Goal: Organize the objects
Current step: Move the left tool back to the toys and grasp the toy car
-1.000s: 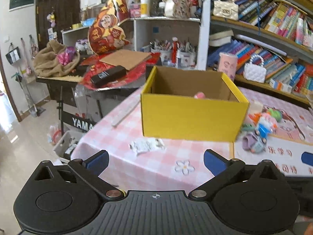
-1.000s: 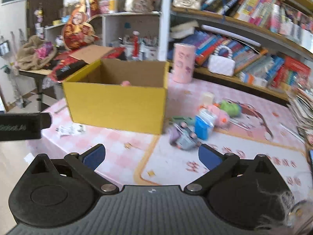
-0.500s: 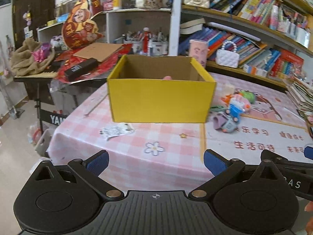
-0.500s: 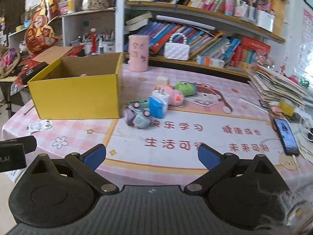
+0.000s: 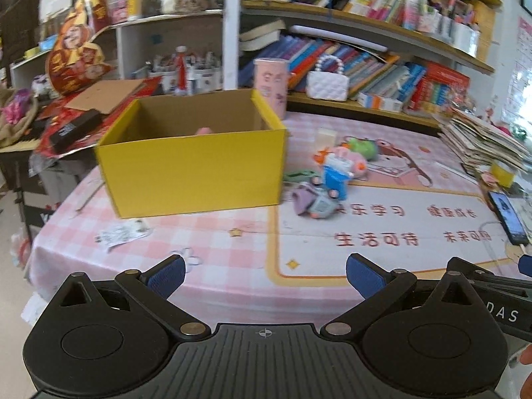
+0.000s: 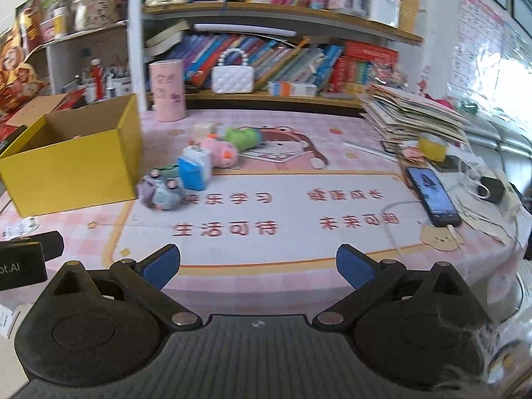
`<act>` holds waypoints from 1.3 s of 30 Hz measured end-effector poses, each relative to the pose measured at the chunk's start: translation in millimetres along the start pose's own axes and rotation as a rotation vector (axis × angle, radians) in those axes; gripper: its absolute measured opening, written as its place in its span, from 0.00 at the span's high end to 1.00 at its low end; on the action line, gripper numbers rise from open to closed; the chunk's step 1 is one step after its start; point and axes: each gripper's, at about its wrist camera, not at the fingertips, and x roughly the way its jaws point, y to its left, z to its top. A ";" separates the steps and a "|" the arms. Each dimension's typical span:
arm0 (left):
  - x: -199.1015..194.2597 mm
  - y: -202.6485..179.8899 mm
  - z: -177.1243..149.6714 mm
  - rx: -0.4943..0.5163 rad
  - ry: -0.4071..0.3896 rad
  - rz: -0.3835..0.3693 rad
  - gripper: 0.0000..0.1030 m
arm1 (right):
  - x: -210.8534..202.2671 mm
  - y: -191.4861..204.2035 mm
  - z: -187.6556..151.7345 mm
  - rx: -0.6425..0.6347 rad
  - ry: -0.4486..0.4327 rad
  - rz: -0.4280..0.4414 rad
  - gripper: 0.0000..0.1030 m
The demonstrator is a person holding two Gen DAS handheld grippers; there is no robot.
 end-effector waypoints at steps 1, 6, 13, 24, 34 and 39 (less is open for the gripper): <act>2.0 -3.8 0.9 0.004 0.002 -0.011 0.00 | 0.8 -3.5 -0.1 0.004 0.004 -0.008 0.01; 14.4 -23.4 4.9 0.019 0.021 -0.047 0.00 | 8.4 -21.9 1.2 0.022 0.022 -0.043 0.02; 31.0 -42.9 12.5 0.031 0.042 -0.045 0.00 | 26.7 -41.9 8.6 0.035 0.040 -0.048 0.02; 66.4 -55.2 29.5 -0.025 0.090 -0.001 0.00 | 72.3 -54.2 34.0 0.009 0.064 0.027 0.03; 97.0 -66.8 46.2 -0.072 0.095 0.120 0.00 | 121.3 -59.8 67.6 -0.018 0.051 0.113 0.04; 114.6 -70.6 53.2 -0.101 0.121 0.118 0.00 | 140.2 -62.3 81.3 -0.022 0.033 0.161 0.04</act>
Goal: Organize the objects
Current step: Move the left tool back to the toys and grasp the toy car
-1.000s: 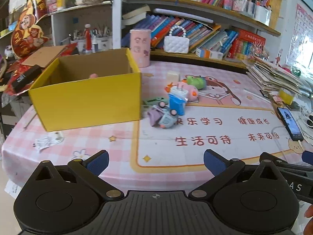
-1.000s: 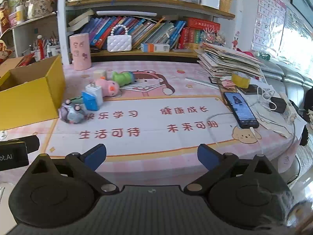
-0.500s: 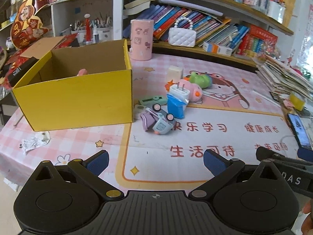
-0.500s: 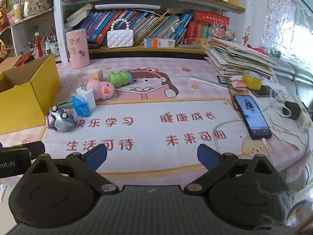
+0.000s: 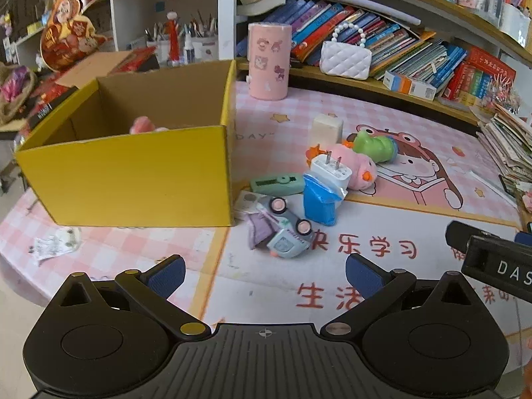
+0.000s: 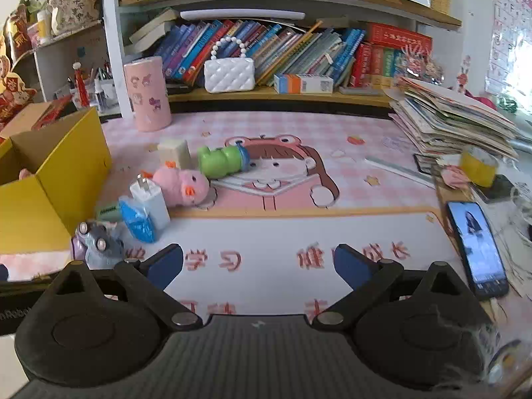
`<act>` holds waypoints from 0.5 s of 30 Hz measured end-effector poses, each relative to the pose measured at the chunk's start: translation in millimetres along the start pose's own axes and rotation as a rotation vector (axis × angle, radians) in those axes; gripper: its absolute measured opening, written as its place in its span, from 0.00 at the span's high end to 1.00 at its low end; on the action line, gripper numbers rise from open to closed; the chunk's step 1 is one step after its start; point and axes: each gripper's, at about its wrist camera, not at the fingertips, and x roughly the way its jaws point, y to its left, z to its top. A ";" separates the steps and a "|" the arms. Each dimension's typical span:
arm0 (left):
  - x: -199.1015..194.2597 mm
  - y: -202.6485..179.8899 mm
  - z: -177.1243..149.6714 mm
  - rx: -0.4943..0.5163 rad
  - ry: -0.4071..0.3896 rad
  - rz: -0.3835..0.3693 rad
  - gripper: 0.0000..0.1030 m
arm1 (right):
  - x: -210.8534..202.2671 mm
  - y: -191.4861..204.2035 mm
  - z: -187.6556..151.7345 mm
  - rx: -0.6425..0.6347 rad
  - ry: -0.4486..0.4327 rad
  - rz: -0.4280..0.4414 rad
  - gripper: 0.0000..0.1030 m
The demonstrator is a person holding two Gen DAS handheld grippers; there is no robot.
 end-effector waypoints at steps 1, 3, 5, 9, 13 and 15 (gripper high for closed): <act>3.4 -0.4 1.4 -0.009 0.006 -0.003 0.00 | 3.1 -0.6 2.5 -0.003 -0.004 0.010 0.04; 11.7 -1.6 4.4 -0.024 0.017 -0.017 0.01 | 9.2 -1.7 7.4 -0.012 -0.009 0.026 0.04; 19.5 -3.9 6.6 -0.035 0.015 0.005 0.05 | 15.2 -3.1 12.2 -0.019 -0.012 0.040 0.04; 38.9 -8.1 15.4 -0.047 0.019 0.041 0.19 | 26.3 -5.4 19.3 -0.034 -0.011 0.060 0.04; 57.3 -11.0 23.6 -0.067 0.020 0.060 0.21 | 33.9 -8.0 23.7 -0.045 -0.005 0.076 0.04; 67.0 -11.1 24.9 -0.084 0.041 0.060 0.32 | 36.8 -8.4 25.5 -0.053 -0.001 0.089 0.04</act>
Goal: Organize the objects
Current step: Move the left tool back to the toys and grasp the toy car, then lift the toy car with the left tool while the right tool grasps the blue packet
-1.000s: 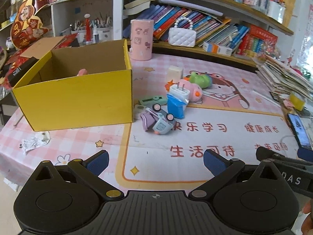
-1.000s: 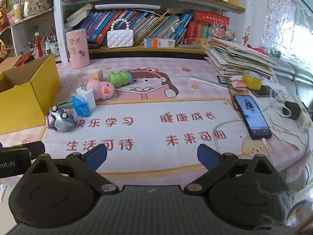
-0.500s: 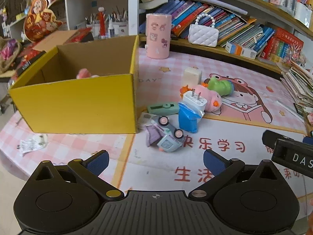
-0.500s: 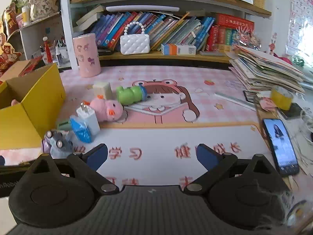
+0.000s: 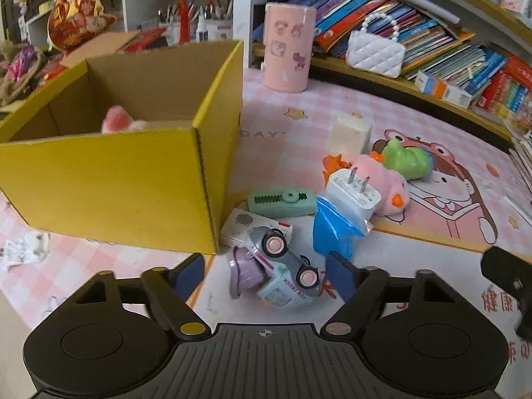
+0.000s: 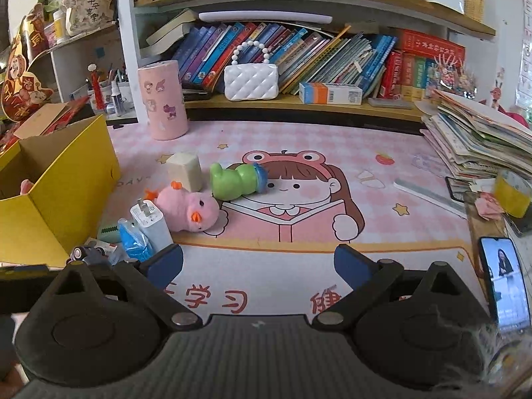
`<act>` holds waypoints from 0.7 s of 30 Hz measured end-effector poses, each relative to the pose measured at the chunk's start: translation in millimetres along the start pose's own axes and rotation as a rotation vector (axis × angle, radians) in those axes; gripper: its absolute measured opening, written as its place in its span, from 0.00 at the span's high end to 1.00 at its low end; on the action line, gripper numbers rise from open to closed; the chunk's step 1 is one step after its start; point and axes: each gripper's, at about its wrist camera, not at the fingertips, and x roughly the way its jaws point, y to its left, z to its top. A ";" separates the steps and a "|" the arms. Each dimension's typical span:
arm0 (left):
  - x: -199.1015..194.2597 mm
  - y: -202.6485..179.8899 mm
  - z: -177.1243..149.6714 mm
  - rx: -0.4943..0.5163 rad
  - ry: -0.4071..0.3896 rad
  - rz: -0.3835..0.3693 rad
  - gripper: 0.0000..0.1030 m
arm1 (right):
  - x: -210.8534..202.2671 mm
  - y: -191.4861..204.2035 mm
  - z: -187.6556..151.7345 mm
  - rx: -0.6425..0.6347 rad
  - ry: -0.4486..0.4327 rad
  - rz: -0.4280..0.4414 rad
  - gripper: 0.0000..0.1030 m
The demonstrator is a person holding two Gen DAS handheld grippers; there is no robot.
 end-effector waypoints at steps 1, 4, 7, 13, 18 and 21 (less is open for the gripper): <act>4.6 0.3 0.5 -0.010 0.017 -0.007 0.39 | 1.1 0.1 0.2 -0.003 0.002 0.007 0.04; 10.2 1.6 0.0 -0.041 0.044 -0.037 0.52 | 5.1 0.3 0.8 -0.014 0.014 0.040 0.04; -0.7 4.3 -0.3 -0.037 0.026 -0.040 0.54 | 9.4 2.2 1.6 -0.021 0.023 0.070 0.04; -27.7 31.4 -4.8 -0.071 0.008 0.021 0.54 | 33.4 18.4 1.8 -0.046 0.097 0.193 0.20; -50.9 59.0 -14.2 -0.138 0.000 0.083 0.54 | 66.5 47.5 -0.6 -0.100 0.166 0.312 0.43; -60.4 67.5 -16.6 -0.157 -0.005 0.113 0.54 | 81.5 66.1 -1.9 -0.142 0.165 0.347 0.46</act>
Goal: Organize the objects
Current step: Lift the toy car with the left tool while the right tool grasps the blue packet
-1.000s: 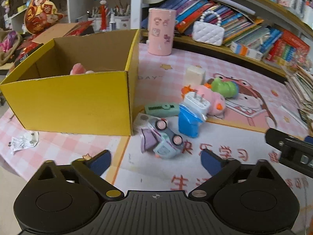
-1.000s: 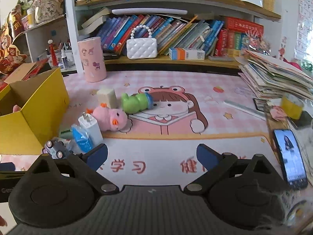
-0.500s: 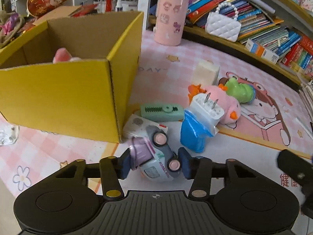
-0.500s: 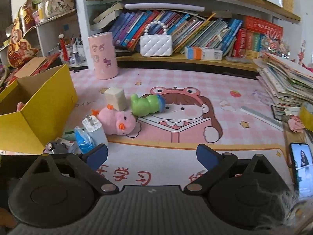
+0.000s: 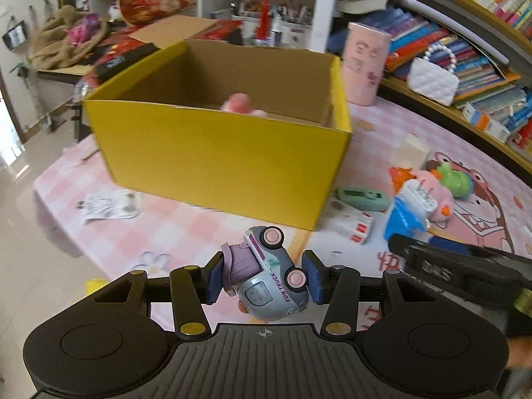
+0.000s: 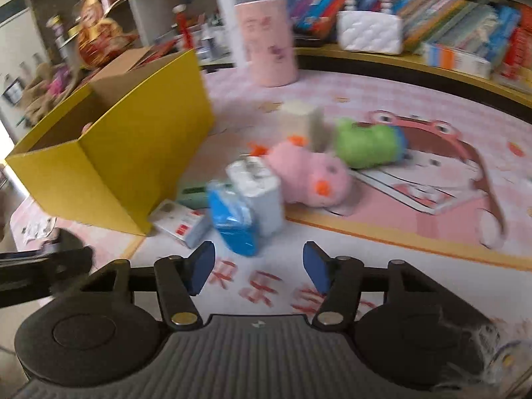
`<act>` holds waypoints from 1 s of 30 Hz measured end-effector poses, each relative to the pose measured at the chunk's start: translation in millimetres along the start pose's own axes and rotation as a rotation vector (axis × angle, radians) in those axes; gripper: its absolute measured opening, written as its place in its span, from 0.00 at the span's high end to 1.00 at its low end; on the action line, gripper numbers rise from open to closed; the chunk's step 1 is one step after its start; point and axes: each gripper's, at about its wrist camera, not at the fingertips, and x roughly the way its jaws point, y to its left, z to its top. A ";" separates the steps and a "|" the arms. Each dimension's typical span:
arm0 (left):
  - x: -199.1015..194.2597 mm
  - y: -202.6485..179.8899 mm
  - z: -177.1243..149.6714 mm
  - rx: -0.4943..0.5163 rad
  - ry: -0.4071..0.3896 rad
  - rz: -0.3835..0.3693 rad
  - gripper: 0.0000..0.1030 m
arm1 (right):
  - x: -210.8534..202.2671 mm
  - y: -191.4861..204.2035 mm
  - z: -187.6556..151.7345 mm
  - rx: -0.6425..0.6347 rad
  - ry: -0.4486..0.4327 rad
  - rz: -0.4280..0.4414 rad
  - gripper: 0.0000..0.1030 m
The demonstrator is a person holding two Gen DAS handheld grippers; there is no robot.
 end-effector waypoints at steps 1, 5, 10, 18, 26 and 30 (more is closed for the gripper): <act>-2.9 2.6 0.0 -0.005 -0.004 0.007 0.54 | 6.4 3.3 1.5 -0.008 0.004 0.002 0.49; -13.1 9.7 0.4 -0.013 -0.023 0.025 0.54 | 24.2 11.0 7.7 0.001 0.010 -0.022 0.63; -17.6 16.0 1.3 -0.021 -0.034 0.026 0.54 | 18.3 11.4 8.1 0.013 -0.008 -0.009 0.78; -21.8 20.7 2.6 -0.018 -0.055 -0.041 0.54 | -27.8 20.8 -1.6 0.028 -0.057 -0.014 0.78; -32.4 35.0 1.6 0.019 -0.081 -0.132 0.54 | -73.6 47.7 -23.5 0.042 -0.074 -0.050 0.78; -39.3 48.3 -0.4 0.037 -0.095 -0.176 0.54 | -85.3 68.5 -36.1 0.031 -0.072 -0.076 0.78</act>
